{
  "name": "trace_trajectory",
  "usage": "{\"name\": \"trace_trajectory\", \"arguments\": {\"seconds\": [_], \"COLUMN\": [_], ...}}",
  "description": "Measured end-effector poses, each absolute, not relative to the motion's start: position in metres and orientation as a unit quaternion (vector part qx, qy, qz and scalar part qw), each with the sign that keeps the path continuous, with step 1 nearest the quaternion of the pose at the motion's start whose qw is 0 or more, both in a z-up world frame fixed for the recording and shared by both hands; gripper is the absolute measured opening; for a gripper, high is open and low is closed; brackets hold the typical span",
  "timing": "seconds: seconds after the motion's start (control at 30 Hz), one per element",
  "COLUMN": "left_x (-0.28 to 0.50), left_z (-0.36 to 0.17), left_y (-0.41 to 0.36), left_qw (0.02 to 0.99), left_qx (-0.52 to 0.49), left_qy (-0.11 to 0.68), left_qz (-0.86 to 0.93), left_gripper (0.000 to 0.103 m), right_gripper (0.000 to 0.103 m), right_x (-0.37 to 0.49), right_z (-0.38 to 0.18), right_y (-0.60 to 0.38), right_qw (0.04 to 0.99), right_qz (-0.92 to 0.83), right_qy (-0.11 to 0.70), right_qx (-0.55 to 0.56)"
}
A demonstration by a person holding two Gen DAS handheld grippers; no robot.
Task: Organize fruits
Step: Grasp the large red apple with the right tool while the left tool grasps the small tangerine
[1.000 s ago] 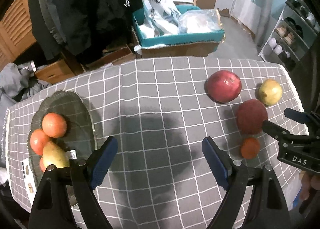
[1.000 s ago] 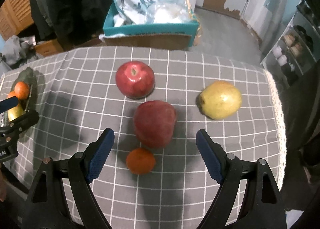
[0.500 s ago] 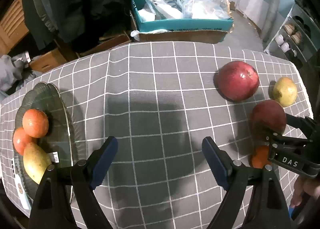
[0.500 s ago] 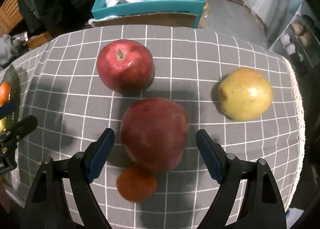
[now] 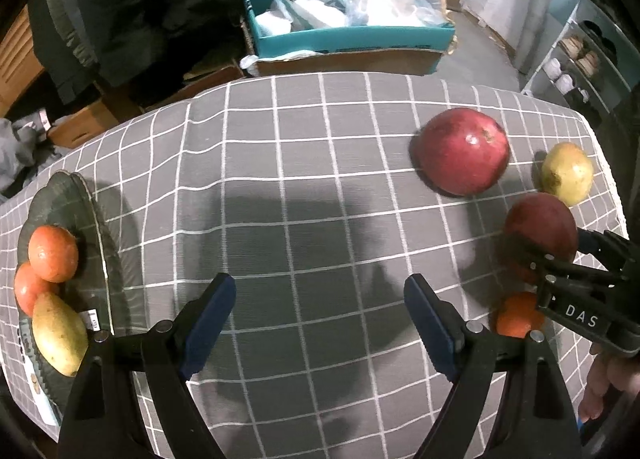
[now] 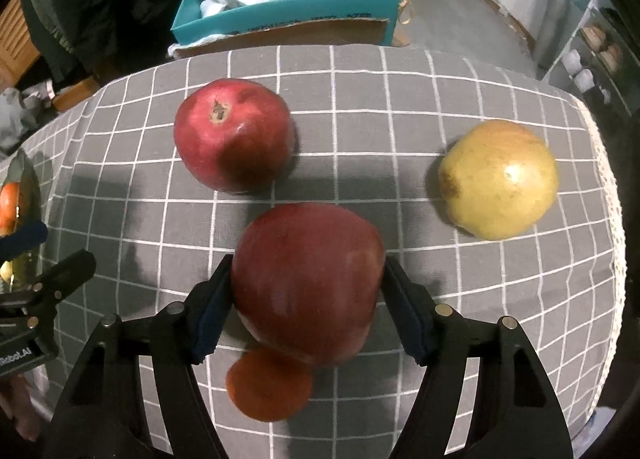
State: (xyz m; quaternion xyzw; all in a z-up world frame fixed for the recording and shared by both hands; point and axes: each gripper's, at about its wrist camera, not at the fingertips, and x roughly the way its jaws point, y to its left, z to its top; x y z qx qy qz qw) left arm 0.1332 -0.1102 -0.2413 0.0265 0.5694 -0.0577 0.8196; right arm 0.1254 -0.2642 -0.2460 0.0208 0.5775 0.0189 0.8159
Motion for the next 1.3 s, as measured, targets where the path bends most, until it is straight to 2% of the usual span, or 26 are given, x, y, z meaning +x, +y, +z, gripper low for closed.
{"name": "trace_trajectory", "arguments": {"seconds": [0.53,1.1,1.17,1.3], "left_x": [0.107,0.086,0.085,0.082], "left_z": [-0.234,-0.253,-0.257,-0.266], "left_y": [-0.180,-0.229,-0.233,-0.243], "left_qw": [0.813,0.794,0.790,0.781], "left_qx": [0.056,0.064,0.062,0.065], "left_qy": [0.565,0.578,0.581,0.590], "left_qz": [-0.127,-0.178,-0.184,-0.195], "left_gripper": [0.087,0.087,0.085,0.075], "right_gripper": [0.071,0.071,0.071,0.071], "right_x": [0.074,0.031,0.030,0.030], "right_z": [-0.220,-0.232,-0.230,-0.228], "right_y": [-0.327,-0.359,-0.360,-0.360], "right_qw": [0.830,0.821,0.821,0.822], "right_qz": [-0.045,-0.062,-0.062,-0.060], "right_qy": [0.554,0.564,0.563,0.561], "right_qx": [0.050,0.064,0.067,0.071]}}
